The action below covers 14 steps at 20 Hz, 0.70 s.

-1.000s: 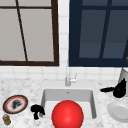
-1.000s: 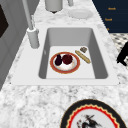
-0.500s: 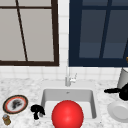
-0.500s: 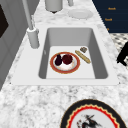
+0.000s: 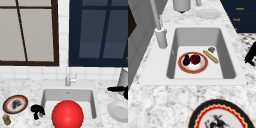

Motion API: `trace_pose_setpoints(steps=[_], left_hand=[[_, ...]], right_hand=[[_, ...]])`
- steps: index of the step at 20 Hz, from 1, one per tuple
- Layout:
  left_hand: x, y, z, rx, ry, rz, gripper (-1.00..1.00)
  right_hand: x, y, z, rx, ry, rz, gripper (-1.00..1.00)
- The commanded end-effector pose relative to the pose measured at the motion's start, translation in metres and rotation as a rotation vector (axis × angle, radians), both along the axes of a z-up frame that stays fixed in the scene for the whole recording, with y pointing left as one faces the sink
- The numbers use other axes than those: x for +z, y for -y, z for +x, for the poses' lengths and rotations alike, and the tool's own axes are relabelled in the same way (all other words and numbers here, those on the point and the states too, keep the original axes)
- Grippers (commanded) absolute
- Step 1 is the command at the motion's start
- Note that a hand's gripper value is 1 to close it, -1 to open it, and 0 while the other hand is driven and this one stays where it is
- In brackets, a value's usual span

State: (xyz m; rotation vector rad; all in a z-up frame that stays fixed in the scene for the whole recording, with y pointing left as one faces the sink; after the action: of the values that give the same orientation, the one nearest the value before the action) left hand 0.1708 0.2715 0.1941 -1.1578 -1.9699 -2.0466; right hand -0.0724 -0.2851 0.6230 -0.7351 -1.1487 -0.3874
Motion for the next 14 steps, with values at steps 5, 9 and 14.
trace_pose_setpoints(steps=[5,9,14], left_hand=[[0.000,0.000,0.000,0.000,0.000,0.000,0.00],[0.000,0.000,0.000,0.000,0.000,0.000,0.00],[0.000,0.000,0.000,0.000,0.000,0.000,0.00]], right_hand=[[0.049,0.000,-0.024,-0.079,0.063,0.050,-1.00],[0.076,0.000,-0.033,-0.117,0.078,0.049,-1.00],[0.109,0.000,-0.024,-0.185,0.095,0.037,-1.00]])
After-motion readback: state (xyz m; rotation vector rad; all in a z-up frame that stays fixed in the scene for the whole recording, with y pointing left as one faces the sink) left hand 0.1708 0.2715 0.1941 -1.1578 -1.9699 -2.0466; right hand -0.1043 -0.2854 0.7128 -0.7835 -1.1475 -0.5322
